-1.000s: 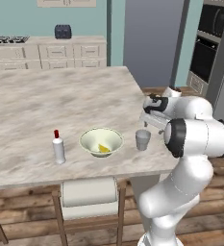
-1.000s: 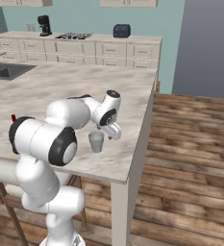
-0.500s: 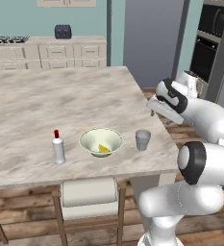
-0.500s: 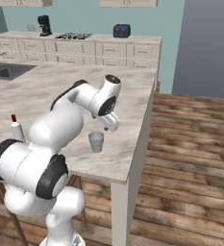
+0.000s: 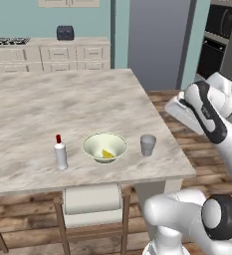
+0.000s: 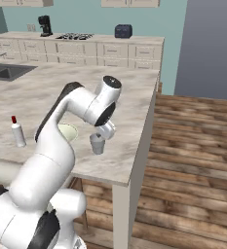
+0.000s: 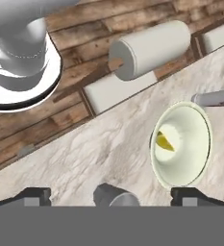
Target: There is a bowl on the dining counter. Grab a lemon wedge from the fridge and place it in the bowl. Then get the liquor bottle and glass cup from the cabinet and place them next to the bowl.
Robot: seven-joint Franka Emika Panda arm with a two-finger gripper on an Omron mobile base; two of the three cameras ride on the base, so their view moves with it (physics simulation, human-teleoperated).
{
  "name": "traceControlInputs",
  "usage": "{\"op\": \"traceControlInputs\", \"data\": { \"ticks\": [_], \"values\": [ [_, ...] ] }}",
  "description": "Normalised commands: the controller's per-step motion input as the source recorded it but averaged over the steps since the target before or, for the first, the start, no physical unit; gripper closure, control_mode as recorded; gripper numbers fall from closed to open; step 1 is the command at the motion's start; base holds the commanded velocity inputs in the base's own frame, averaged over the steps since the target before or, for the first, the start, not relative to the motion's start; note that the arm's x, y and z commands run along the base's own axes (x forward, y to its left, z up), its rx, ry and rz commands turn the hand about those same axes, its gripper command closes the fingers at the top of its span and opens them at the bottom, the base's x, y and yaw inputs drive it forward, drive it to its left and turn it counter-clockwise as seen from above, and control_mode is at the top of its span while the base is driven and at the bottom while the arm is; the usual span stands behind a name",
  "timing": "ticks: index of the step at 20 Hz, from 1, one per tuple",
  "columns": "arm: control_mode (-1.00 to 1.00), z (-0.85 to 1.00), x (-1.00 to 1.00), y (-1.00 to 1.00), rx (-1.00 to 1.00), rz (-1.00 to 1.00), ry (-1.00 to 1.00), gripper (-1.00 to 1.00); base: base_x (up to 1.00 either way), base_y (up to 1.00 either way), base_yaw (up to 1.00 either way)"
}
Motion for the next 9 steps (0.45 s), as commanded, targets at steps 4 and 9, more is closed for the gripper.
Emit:
{"op": "traceControlInputs", "data": {
  "ticks": [4,9],
  "values": [
    [-1.00,0.31,-1.00,0.30,-0.01,0.00,-0.18,-1.00,0.00,0.00,0.00],
    [-1.00,0.00,-0.71,0.23,-0.03,0.00,-0.12,-1.00,0.00,0.00,0.00]
  ]
}}
